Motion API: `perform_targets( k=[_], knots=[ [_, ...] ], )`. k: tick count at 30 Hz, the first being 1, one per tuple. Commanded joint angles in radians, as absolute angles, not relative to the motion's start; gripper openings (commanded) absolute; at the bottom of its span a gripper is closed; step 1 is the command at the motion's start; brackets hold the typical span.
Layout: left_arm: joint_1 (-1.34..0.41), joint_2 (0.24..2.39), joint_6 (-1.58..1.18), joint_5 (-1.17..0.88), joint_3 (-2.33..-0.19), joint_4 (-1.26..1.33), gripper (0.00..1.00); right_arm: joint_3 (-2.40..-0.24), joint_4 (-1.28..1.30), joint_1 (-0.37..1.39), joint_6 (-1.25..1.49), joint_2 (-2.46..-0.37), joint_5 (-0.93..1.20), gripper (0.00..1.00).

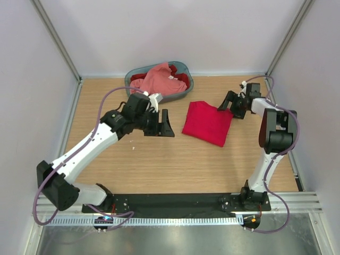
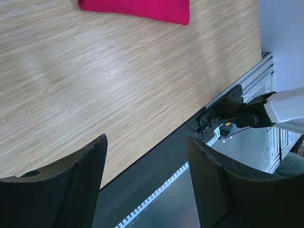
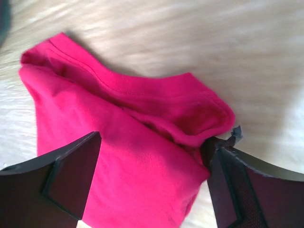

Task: Fold and stack the t-shirts
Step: Neatly place the folded tshirt to the corner

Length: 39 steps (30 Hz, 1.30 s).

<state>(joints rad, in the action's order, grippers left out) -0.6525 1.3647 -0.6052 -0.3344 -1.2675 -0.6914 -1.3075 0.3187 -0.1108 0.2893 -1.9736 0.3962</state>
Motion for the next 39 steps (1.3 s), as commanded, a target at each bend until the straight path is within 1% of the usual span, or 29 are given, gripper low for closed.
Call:
perform_targets(
  k=[1, 2, 3, 4, 6, 7, 8, 9, 10, 11, 12, 13, 17, 18, 21, 23, 25, 30, 33, 39],
  knots=[
    [-0.65, 1.306, -0.617, -0.308, -1.266, -0.738, 0.69, -1.31, 0.316, -0.088, 0.27, -2.048, 0.529, 0.88],
    [-0.649, 1.298, -0.617, -0.302, -1.269, -0.744, 0.69, -1.301, 0.31, -0.075, 0.271, -2.039, 0.513, 0.85],
    [-0.649, 1.289, -0.606, -0.298, -1.279, -0.75, 0.69, -1.281, 0.304, -0.061, 0.284, -2.02, 0.494, 0.78],
    [-0.649, 1.287, -0.601, -0.295, -1.285, -0.767, 0.69, -1.275, 0.295, -0.058, 0.297, -2.008, 0.492, 0.73],
    [-0.649, 1.281, -0.594, -0.293, -1.293, -0.775, 0.7, -1.266, 0.298, -0.057, 0.314, -1.971, 0.46, 0.59],
    [-0.649, 1.278, -0.592, -0.295, -1.293, -0.776, 0.7, -1.262, 0.299, -0.054, 0.311, -1.953, 0.419, 0.53],
    [-0.649, 1.275, -0.595, -0.298, -1.29, -0.775, 0.7, -1.261, 0.301, -0.054, 0.307, -1.935, 0.396, 0.51],
    [-0.649, 1.273, -0.595, -0.299, -1.284, -0.775, 0.7, -1.275, 0.305, -0.054, 0.298, -1.916, 0.362, 0.45],
    [-0.649, 1.269, -0.595, -0.302, -1.282, -0.772, 0.7, -1.293, 0.343, -0.054, 0.282, -1.896, 0.342, 0.33],
    [-0.649, 1.269, -0.595, -0.305, -1.278, -0.775, 0.7, -1.322, 0.377, -0.054, 0.241, -1.894, 0.29, 0.26],
    [-0.649, 1.269, -0.594, -0.304, -1.276, -0.776, 0.7, -1.388, 0.408, -0.054, 0.224, -1.896, 0.267, 0.05],
    [-0.649, 1.267, -0.592, -0.305, -1.27, -0.778, 0.7, -1.426, 0.479, -0.054, 0.204, -1.911, 0.247, 0.02],
    [-0.649, 1.267, -0.589, -0.299, -1.25, -0.792, 0.7, -1.606, 0.593, -0.054, 0.085, -1.971, 0.031, 0.01],
    [-0.649, 1.269, -0.589, -0.299, -1.243, -0.801, 0.7, -1.674, 0.606, -0.054, 0.065, -1.988, 0.005, 0.01],
    [-0.649, 1.276, -0.601, -0.311, -1.206, -0.81, 0.69, -1.773, 0.597, -0.057, 0.003, -2.046, -0.113, 0.01],
    [-0.649, 1.285, -0.617, -0.324, -1.168, -0.811, 0.69, -1.825, 0.566, -0.066, -0.053, -2.089, -0.138, 0.01],
    [-0.649, 1.285, -0.63, -0.339, -1.134, -0.801, 0.69, -1.923, 0.551, -0.087, -0.081, -2.173, -0.156, 0.01],
    [-0.649, 1.295, -0.664, -0.341, -1.057, -0.787, 0.68, -2.106, 0.456, -0.123, -0.098, -2.351, -0.196, 0.01],
    [-0.649, 1.314, -0.684, -0.341, -1.042, -0.776, 0.68, -2.227, 0.448, -0.149, -0.075, -2.425, -0.21, 0.01],
    [-0.65, 1.377, -0.696, -0.348, -1.084, -0.759, 0.68, -2.379, 0.402, -0.184, -0.057, -2.546, -0.192, 0.01]
  ],
)
